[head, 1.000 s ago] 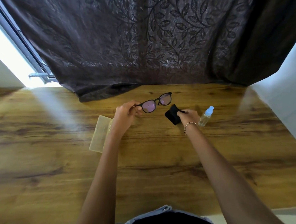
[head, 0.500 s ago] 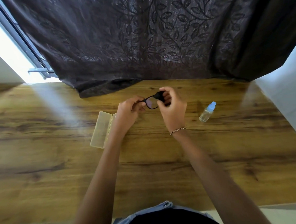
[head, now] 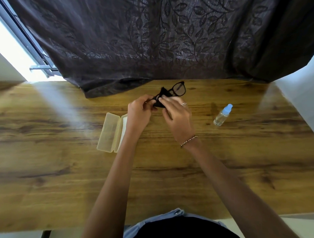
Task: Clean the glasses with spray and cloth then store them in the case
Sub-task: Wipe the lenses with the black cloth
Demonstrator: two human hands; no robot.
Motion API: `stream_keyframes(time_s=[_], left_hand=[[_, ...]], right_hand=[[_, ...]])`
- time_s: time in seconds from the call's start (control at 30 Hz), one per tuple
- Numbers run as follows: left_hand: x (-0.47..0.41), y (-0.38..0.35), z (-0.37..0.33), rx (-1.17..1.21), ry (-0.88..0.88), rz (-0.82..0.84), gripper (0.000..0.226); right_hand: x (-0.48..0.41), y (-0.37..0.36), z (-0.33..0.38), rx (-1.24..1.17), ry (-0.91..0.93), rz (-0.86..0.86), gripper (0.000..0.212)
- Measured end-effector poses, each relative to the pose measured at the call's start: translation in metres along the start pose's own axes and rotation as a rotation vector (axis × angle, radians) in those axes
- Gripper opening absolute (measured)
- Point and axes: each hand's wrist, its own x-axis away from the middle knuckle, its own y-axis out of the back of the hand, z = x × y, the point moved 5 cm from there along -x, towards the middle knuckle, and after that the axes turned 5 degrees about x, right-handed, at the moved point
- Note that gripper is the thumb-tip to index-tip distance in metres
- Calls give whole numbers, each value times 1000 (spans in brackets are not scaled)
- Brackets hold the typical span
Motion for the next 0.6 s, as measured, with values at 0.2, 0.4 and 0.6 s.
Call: stream_keyframes(time_s=[0.2,0.4,0.6], left_hand=[[-3,3,-2,-29,17,-36,12],[-5,7,-4,-92,24,-44,15],[-4,12,-4,-58,43,-43,17]], right_hand=[[1,0,-8,52,-76,-31,30],[1,-6,-1,48,43,40,33],[7,0,-2,145,33,-73,28]])
